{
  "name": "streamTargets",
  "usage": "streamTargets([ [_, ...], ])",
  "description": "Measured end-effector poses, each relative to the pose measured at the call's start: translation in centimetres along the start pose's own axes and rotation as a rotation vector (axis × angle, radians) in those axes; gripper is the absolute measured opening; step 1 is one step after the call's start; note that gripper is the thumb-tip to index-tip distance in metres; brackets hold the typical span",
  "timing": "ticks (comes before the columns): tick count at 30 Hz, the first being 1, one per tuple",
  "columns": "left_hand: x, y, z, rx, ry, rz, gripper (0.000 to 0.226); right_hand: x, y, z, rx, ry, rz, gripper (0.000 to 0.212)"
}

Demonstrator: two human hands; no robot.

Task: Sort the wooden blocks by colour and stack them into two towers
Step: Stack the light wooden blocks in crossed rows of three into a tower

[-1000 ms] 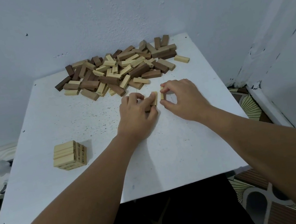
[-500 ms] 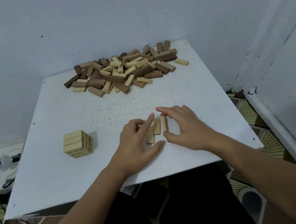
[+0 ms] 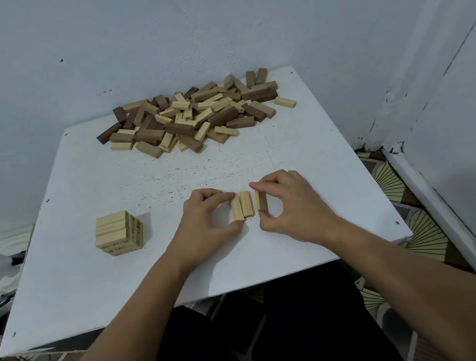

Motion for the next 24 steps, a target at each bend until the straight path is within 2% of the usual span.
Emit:
streamTargets([
  [4,1.4,0.6,1.2,0.109,-0.153,-0.089,0.070,0.3,-0.4,0.3,-0.008,-0.076,-0.013,0.078],
  [7,2.0,0.8,1.7,0.145,-0.188,-0.123,0.075,0.6,-0.3,0.4,-0.062,-0.096,-0.004,0.088],
  [14,1.4,1.0,2.2,0.120,-0.194,-0.046,0.060,0.3,0.1,0.6,-0.061,-0.075,-0.053,0.061],
  [24,1.5,1.5,2.4,0.120,-0.195,-0.016,0.058,0.5,0.1,0.9,-0.082,-0.116,-0.052,0.060],
])
Point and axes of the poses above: each hand's wrist, its own z-axis towards the middle knuckle, its own x-axis out of the back of the hand, y = z × x, the point moved 3 cm from there along z, towards the middle knuckle, and after that the axes turned 8 degrees about y, right-handed, at the moved point
